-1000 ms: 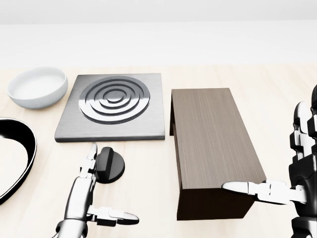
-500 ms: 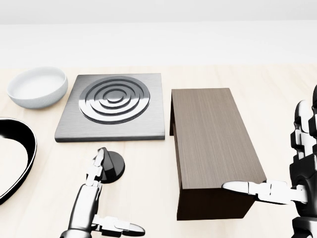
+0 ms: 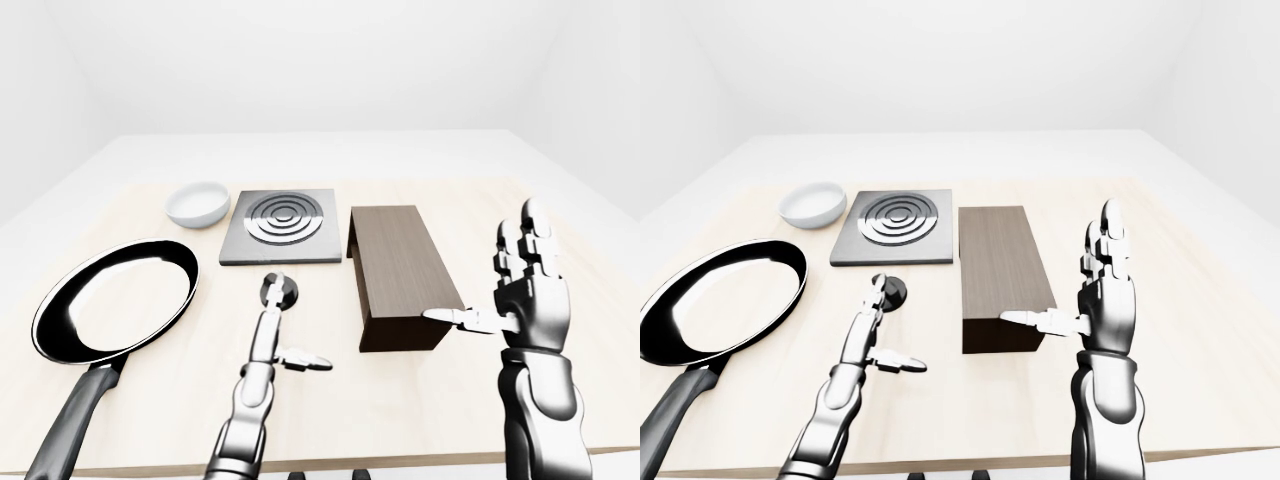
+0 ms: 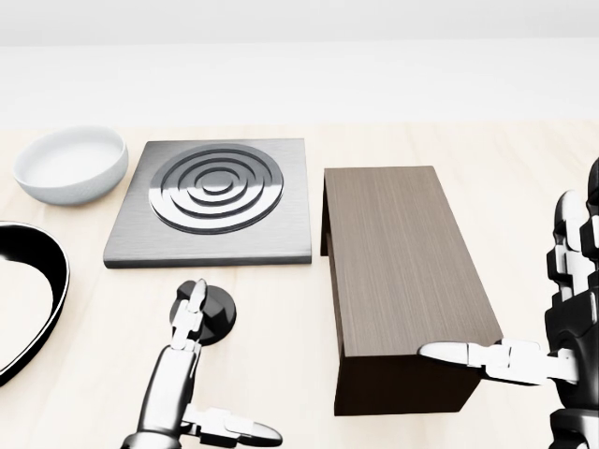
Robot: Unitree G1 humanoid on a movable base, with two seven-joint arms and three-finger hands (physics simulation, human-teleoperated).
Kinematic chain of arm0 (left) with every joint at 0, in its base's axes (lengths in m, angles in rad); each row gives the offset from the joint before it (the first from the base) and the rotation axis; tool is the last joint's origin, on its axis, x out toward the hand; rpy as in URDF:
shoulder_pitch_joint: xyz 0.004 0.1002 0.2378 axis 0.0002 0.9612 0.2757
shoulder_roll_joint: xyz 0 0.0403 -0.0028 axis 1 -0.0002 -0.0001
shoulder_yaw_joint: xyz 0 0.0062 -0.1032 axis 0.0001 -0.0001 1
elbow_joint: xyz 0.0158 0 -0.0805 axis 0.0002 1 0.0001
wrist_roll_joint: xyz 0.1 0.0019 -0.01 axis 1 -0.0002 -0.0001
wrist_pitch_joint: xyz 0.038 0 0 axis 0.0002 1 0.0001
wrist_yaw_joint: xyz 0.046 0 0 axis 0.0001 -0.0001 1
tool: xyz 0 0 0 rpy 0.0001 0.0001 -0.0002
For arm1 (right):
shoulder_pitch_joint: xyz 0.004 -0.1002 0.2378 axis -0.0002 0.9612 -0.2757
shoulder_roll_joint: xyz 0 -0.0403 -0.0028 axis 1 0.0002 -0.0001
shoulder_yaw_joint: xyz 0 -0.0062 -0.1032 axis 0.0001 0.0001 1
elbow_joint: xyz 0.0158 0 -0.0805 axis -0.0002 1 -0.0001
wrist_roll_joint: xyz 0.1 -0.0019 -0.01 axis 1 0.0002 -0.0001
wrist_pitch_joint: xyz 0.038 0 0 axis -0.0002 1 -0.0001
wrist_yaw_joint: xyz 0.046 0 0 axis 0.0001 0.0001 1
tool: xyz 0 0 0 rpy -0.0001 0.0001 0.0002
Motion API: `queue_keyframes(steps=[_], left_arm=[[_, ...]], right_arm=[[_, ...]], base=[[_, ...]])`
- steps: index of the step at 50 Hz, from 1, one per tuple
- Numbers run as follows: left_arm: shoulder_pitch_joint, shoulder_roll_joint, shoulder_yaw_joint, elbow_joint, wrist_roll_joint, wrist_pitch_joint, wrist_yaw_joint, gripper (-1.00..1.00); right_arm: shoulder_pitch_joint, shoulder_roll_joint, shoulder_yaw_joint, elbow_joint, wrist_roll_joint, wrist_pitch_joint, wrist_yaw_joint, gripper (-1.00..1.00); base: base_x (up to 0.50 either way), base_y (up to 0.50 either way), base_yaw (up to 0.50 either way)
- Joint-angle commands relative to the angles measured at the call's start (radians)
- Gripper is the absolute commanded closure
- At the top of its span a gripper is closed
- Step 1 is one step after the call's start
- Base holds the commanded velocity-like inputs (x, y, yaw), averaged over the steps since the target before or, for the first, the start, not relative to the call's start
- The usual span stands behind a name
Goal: Turn on the stove.
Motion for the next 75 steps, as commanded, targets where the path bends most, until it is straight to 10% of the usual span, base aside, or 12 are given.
queue_keyframes(steps=[1, 40, 52, 75], left_arm=[[0.006, -0.008, -0.02, 0.005, 0.008, 0.0, 0.002, -1.0], [0.015, -0.018, -0.049, 0.003, 0.022, 0.0, 0.004, -1.0], [-0.017, -0.027, -0.053, 0.002, 0.023, 0.028, 0.005, -1.0], [-0.151, -0.045, -0.013, 0.198, 0.011, 0.009, 0.011, -1.0]], right_arm=[[-0.002, 0.002, 0.009, 0.019, 0.002, 0.0, 0.0, -1.0], [-0.003, 0.003, 0.012, 0.014, 0.001, 0.0, 0.0, -1.0], [-0.001, 0.003, 0.014, 0.03, 0.001, 0.0, 0.0, -1.0], [0.002, 0.004, 0.017, 0.026, 0.003, 0.0, 0.001, -1.0]], base=[[0.0, 0.0, 0.0], [0.0, 0.0, 0.0], [0.0, 0.0, 0.0], [0.0, 0.0, 0.0]])
